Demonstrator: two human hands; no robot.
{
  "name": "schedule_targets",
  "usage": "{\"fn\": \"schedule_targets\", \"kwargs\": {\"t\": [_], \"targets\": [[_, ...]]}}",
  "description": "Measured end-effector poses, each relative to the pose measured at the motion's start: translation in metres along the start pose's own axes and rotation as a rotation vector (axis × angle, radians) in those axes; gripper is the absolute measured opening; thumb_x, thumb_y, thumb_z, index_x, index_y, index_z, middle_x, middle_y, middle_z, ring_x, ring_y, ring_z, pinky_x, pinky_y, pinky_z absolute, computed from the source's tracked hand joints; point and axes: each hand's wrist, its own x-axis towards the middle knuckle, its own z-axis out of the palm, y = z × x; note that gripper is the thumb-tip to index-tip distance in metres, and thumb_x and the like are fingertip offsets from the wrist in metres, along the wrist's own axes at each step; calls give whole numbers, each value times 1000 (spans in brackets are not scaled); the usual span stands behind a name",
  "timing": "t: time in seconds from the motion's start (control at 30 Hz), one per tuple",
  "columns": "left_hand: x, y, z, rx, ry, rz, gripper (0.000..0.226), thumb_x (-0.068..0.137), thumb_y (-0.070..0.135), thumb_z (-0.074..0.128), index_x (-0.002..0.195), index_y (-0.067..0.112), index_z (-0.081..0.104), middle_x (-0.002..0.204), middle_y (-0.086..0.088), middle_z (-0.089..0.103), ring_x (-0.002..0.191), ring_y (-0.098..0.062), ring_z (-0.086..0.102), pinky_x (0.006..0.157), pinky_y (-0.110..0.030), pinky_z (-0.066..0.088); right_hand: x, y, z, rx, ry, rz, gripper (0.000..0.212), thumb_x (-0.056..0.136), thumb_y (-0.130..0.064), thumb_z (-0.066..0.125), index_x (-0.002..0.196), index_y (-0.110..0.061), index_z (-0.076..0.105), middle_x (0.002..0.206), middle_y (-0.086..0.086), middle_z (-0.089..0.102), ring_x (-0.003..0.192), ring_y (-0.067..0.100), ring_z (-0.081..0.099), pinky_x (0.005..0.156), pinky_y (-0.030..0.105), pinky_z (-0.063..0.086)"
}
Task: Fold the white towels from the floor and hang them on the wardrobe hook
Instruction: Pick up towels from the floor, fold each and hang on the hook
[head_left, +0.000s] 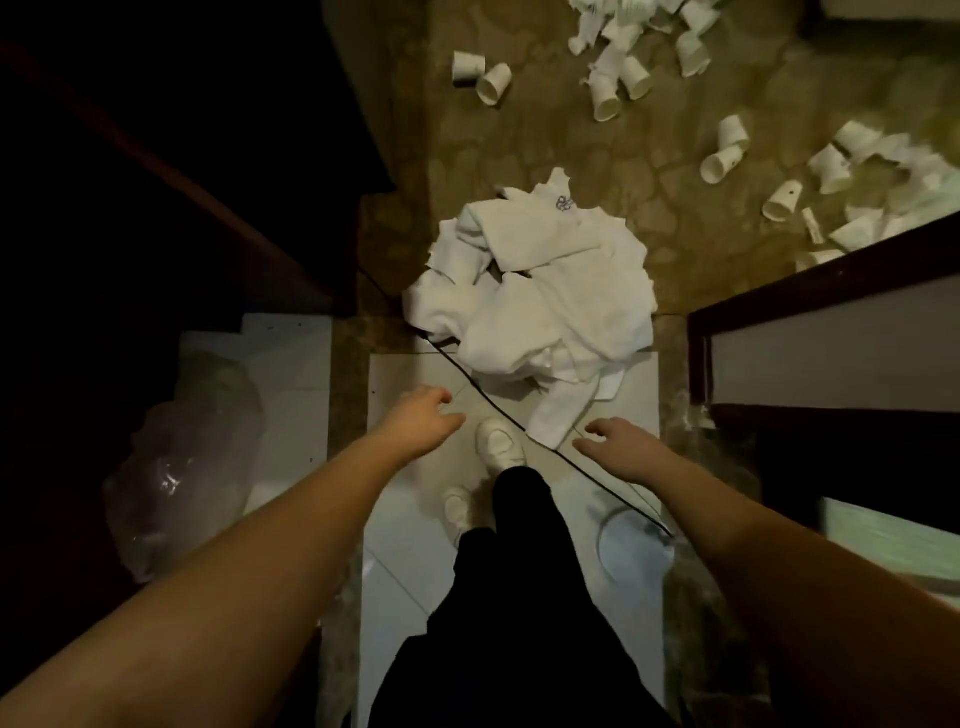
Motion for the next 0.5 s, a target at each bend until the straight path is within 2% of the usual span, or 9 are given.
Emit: {"fn": "schedule_targets", "kwargs": {"t": [0.17,0.33,0.4,0.5], "targets": [[103,-4,9,-167,-33,-92,52,98,39,58,142,13,51,146,-7,51,126,-24,53,93,-28,40,110,-7,3,157,15,50,58,100,-46,54,143,-8,52,146,13,54,131,28,52,102,33,39],[208,-13,24,-295,-32,-179,33,96,32,62,121,10,61,116,-8,62,95,-19,54,75,-27,38,211,-17,15,292,1,68,48,101,-41,55,133,-6,60,135,16,61,122,29,57,94,33,39],[246,-18,30,-336,-23,-194,31,94,29,65,116,7,62,105,-7,62,93,-22,55,74,-29,38,240,-22,17,348,3,66,47,100,-41,56,135,-10,59,136,14,61,121,29,57,92,31,37],[299,-28,43,-421,0,-218,45,92,27,66,132,10,53,113,-3,54,99,-20,51,80,-27,36,280,-26,20,450,30,65,57,98,-39,62,146,-12,49,145,12,54,129,26,53,98,31,37]]}}
